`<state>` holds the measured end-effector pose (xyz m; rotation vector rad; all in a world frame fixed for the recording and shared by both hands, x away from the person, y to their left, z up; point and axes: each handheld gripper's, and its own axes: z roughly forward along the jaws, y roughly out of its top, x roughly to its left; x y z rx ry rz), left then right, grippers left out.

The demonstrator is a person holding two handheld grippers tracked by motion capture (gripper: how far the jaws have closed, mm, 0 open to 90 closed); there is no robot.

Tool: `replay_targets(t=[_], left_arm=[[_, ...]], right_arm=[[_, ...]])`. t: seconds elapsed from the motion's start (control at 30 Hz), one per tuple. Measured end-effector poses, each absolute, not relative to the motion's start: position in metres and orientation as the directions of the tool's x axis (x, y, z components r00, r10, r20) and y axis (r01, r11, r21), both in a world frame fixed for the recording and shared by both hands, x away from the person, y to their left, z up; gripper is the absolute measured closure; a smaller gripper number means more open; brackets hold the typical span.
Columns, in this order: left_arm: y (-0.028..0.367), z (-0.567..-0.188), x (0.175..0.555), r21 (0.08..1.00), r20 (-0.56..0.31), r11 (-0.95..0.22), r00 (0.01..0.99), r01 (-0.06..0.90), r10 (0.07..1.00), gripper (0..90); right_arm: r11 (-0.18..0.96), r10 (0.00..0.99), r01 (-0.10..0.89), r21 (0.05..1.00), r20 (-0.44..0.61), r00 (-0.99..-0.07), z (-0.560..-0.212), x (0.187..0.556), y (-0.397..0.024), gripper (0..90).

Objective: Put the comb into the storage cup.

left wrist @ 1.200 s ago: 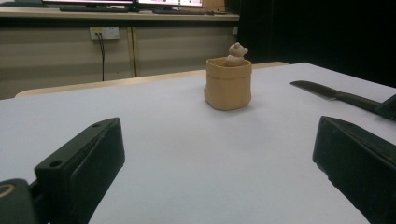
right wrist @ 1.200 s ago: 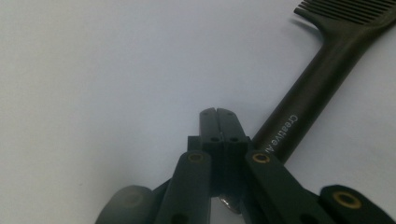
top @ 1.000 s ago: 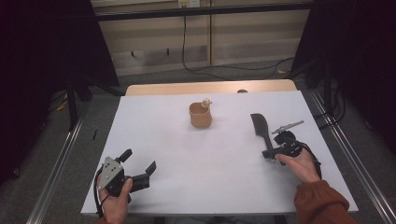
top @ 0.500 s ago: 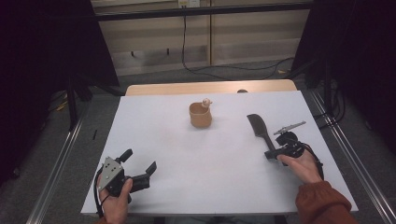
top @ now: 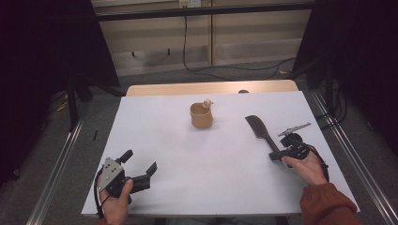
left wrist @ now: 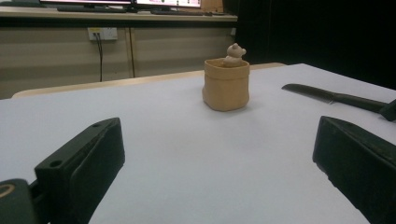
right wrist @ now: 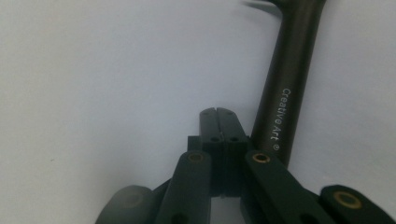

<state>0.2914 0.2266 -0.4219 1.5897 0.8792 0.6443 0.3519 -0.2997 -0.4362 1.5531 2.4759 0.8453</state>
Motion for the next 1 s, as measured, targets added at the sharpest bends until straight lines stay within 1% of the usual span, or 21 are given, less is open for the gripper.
replay_targets(t=[0.4,0.5,0.53,0.8,0.93,0.97,1.0], left_arm=[[0.226,-0.422,0.291,0.978,-0.055,-0.07,0.567,0.196,0.822,2.3],[0.226,-0.422,0.292,0.979,-0.058,-0.065,0.567,0.195,0.822,2.3],[0.227,-0.422,0.292,0.979,-0.059,-0.064,0.566,0.195,0.822,2.3],[0.227,-0.422,0.292,0.978,-0.06,-0.065,0.567,0.197,0.821,2.3],[0.227,-0.422,0.292,0.978,-0.051,-0.071,0.561,0.195,0.826,2.3],[0.227,-0.422,0.292,0.978,-0.055,-0.069,0.563,0.198,0.825,2.3],[0.227,-0.422,0.292,0.978,-0.056,-0.069,0.562,0.199,0.825,2.3]], right_arm=[[0.321,0.858,0.798,0.51,0.201,-0.473,-0.437,0.351,-0.301,90.0],[0.315,0.849,0.792,0.524,0.217,-0.481,-0.436,0.351,-0.301,90.0],[0.324,0.842,0.778,0.539,0.21,-0.497,-0.435,0.351,-0.301,90.0],[0.3,0.821,0.735,0.608,0.229,-0.524,-0.427,0.348,-0.301,90.0],[0.288,0.812,0.698,0.656,0.219,-0.54,-0.42,0.345,-0.3,89.8],[0.28,0.807,0.671,0.687,0.211,-0.552,-0.416,0.344,-0.3,89.5],[0.28,0.807,0.671,0.687,0.211,-0.552,-0.416,0.344,-0.3,89.5]])
